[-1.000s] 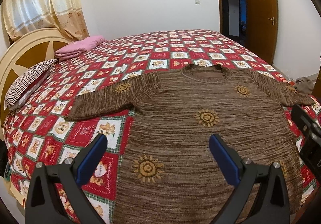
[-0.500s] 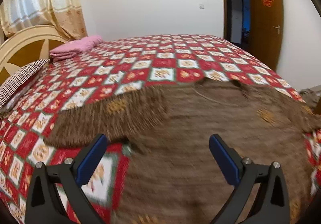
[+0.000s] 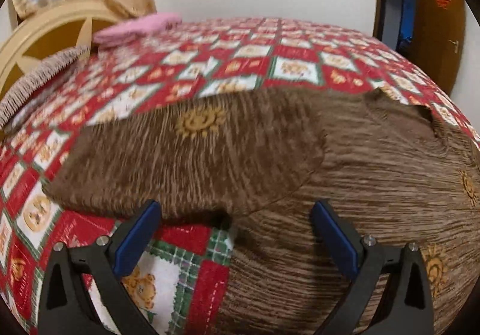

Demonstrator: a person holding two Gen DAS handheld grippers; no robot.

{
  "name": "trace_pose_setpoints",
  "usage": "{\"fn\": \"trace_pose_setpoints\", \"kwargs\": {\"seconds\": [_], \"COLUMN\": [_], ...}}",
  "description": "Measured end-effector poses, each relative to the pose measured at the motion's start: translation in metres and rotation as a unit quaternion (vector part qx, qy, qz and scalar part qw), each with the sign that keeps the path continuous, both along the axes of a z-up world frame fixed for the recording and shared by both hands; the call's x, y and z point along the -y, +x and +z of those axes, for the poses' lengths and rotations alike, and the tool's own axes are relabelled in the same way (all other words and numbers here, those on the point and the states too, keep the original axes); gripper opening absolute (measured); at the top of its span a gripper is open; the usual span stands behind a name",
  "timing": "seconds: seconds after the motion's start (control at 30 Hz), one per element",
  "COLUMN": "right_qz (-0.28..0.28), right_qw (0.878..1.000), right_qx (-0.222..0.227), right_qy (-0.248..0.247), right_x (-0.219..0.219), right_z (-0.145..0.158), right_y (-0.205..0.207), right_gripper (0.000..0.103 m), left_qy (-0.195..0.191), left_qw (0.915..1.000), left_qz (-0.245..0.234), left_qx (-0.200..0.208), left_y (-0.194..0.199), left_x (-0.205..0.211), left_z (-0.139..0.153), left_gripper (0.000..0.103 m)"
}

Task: Fold small clothes

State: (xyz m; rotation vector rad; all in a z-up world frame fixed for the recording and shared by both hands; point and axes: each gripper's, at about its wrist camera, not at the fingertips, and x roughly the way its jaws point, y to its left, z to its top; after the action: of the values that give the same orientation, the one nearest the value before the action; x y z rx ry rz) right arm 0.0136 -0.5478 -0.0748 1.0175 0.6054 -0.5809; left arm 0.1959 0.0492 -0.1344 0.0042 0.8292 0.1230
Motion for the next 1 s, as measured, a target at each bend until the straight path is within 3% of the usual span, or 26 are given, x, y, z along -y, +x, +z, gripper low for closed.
{"fn": "trace_pose_setpoints", "kwargs": {"seconds": [0.07,0.17,0.23,0.3,0.33,0.47,0.63,0.73,0.8,0.9,1.0], "right_qz": [-0.003,0.001,0.002,-0.003,-0.003,0.016,0.083,0.149,0.217,0.309,0.384], "right_qw": [1.000,1.000,0.999,0.997,0.996,0.993,0.984,0.971,0.953,0.924,0.893], "right_qx": [0.013,0.005,-0.004,-0.038,-0.055,-0.082,-0.047,-0.029,-0.019,0.000,0.000], "right_qy": [0.012,-0.019,-0.037,-0.060,-0.068,-0.084,-0.148,-0.185,-0.212,-0.227,-0.237], "right_x": [0.003,0.004,0.006,0.004,0.006,0.003,-0.054,-0.117,-0.181,-0.267,-0.347], "right_z": [-0.007,-0.005,-0.004,-0.005,-0.005,0.005,0.060,0.092,0.106,0.101,0.076], "right_y": [0.006,0.018,0.023,0.023,0.024,0.028,0.050,0.079,0.105,0.144,0.171], "right_gripper": [0.053,0.053,0.046,0.012,0.007,0.007,0.006,0.006,0.006,0.006,0.006], "left_qy": [-0.013,-0.034,-0.037,-0.038,-0.040,-0.052,-0.066,-0.067,-0.067,-0.070,-0.073], "left_qw": [0.9999,0.9993,0.9992,0.9992,0.9992,0.9986,0.9977,0.9977,0.9977,0.9974,0.9972], "left_qz": [0.000,-0.001,-0.002,-0.003,-0.003,-0.006,-0.010,-0.010,-0.011,-0.011,-0.013], "left_qx": [-0.010,-0.013,-0.011,-0.009,-0.008,-0.002,0.005,0.006,0.007,0.008,0.010], "left_y": [0.000,-0.002,-0.002,-0.004,-0.002,-0.002,-0.003,-0.003,-0.004,-0.004,-0.004], "left_x": [-0.001,-0.004,-0.003,-0.002,-0.003,-0.007,-0.010,-0.010,-0.011,-0.011,-0.012], "left_z": [-0.003,-0.006,-0.006,-0.006,-0.006,-0.006,-0.007,-0.007,-0.007,-0.006,-0.006], "left_gripper": [0.103,0.103,0.103,0.103,0.103,0.103,0.103,0.103,0.103,0.103,0.103]}}
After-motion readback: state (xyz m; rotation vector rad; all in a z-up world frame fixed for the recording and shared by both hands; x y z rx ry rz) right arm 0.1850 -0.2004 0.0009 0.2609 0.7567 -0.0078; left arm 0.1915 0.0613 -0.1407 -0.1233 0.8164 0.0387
